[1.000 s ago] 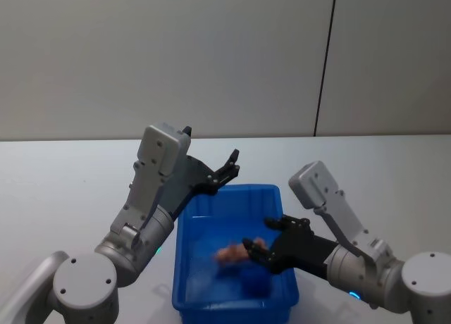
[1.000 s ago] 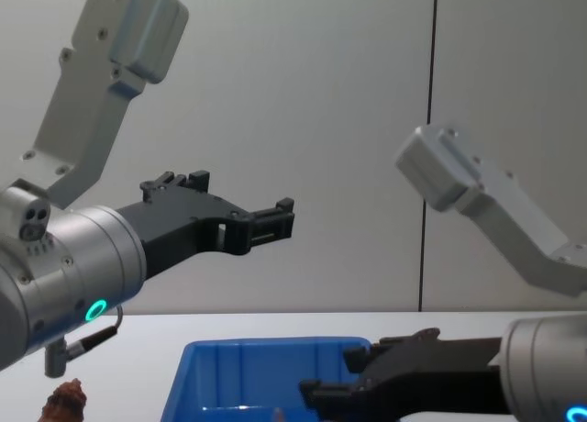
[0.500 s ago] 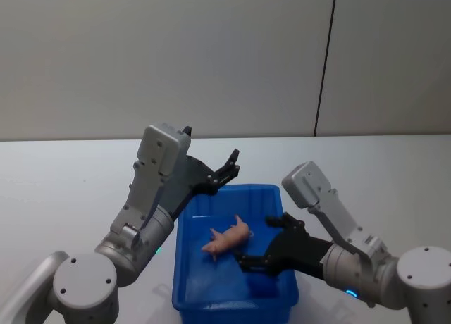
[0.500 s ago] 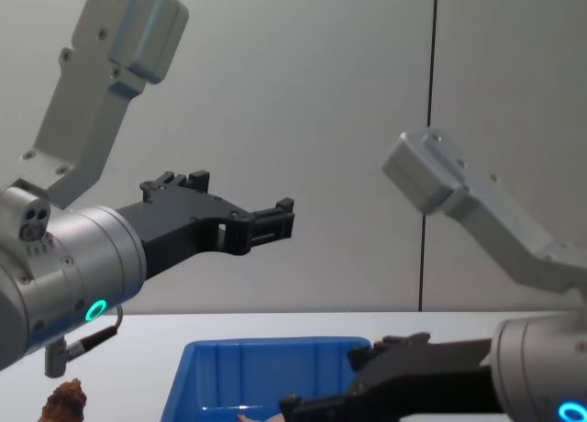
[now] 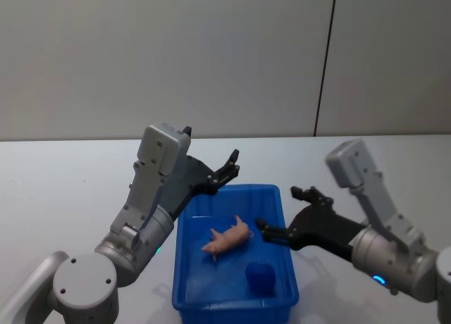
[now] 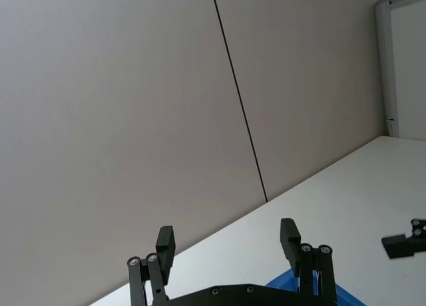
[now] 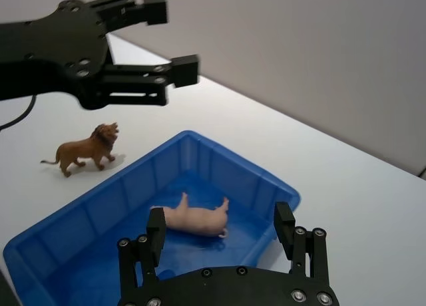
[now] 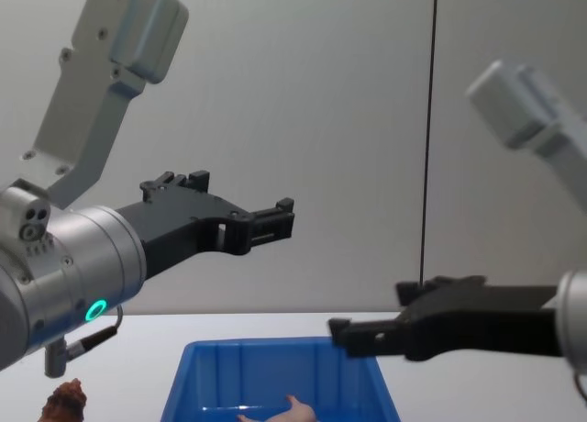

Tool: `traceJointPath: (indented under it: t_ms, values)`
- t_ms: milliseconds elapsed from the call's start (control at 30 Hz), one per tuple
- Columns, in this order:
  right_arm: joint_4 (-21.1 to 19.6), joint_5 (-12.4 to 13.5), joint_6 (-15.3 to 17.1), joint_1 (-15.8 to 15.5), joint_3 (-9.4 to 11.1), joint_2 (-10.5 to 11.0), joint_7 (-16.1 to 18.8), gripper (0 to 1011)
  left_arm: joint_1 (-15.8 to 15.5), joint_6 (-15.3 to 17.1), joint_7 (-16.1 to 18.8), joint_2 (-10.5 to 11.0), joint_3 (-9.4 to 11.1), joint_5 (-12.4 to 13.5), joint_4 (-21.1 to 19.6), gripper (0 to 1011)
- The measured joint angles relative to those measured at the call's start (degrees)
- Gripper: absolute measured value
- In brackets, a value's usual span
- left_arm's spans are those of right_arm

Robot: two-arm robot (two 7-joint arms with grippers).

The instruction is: Pick up the two dolls from the table and place them into the box.

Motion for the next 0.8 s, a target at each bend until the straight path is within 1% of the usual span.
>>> traceJointPath:
  t_ms: [67, 100, 133, 200, 300, 367, 467, 633, 667, 700, 733, 767, 800]
  values:
    - [-0.45, 0.99, -0.2, -0.4, 0.43, 0.35, -0.7, 1001, 0.0, 0.0, 0.0, 0.0, 0.0, 0.0, 0.0, 1001]
    - [-0.91, 2.04, -0.35, -0.9, 0.87, 0.75, -1.71, 1001, 0.0, 0.0, 0.0, 0.0, 0.0, 0.0, 0.0, 1001]
    - [-0.91, 2.04, -0.35, -0.9, 0.87, 0.75, -1.71, 1001, 0.0, 0.0, 0.0, 0.0, 0.0, 0.0, 0.0, 1001]
    - [-1.85, 4.18, -0.56, -1.82, 1.77, 1.46, -3.56, 1001, 0.0, 0.0, 0.0, 0.0, 0.0, 0.0, 0.0, 1001]
    - [-2.56, 6.03, -0.68, -2.65, 2.49, 2.03, -5.2, 1001, 0.0, 0.0, 0.0, 0.0, 0.0, 0.0, 0.0, 1001]
    - [-3.45, 8.56, -0.75, -3.76, 3.49, 2.72, -7.44, 1001, -0.01, 0.08, -0.09, -0.01, -0.03, 0.03, 0.0, 1001]
    - [-4.03, 10.33, -0.77, -4.56, 4.15, 3.21, -9.03, 1001, -0.08, 0.37, -0.35, 0.01, -0.09, 0.11, -0.01, 1001]
    - [-5.34, 14.98, -0.81, -6.5, 5.89, 4.3, -13.16, 1001, -0.31, 1.99, -1.37, 0.34, -0.48, 0.21, -0.38, 1001]
    - [-5.49, 15.59, -0.82, -6.75, 6.12, 4.46, -13.6, 1001, -0.36, 2.89, -1.76, 0.54, -0.66, 0.21, -0.59, 1001]
    - [-5.83, 16.85, -0.83, -7.34, 6.64, 4.81, -14.63, 1001, -0.38, 3.32, -1.89, 0.66, -0.76, 0.21, -0.72, 1001]
    - [-5.83, 16.85, -0.83, -7.34, 6.64, 4.81, -14.63, 1001, -0.38, 3.62, -2.0, 0.79, -0.85, 0.21, -0.84, 1001]
    - [-6.11, 17.86, -0.84, -7.82, 7.06, 5.08, -15.44, 1001, -0.39, 4.8, -2.41, 1.12, -1.11, 0.21, -1.19, 1001]
    - [-6.22, 18.27, -0.85, -7.99, 7.21, 5.18, -15.75, 1001, -0.38, 5.29, -2.53, 1.31, -1.24, 0.21, -1.36, 1001]
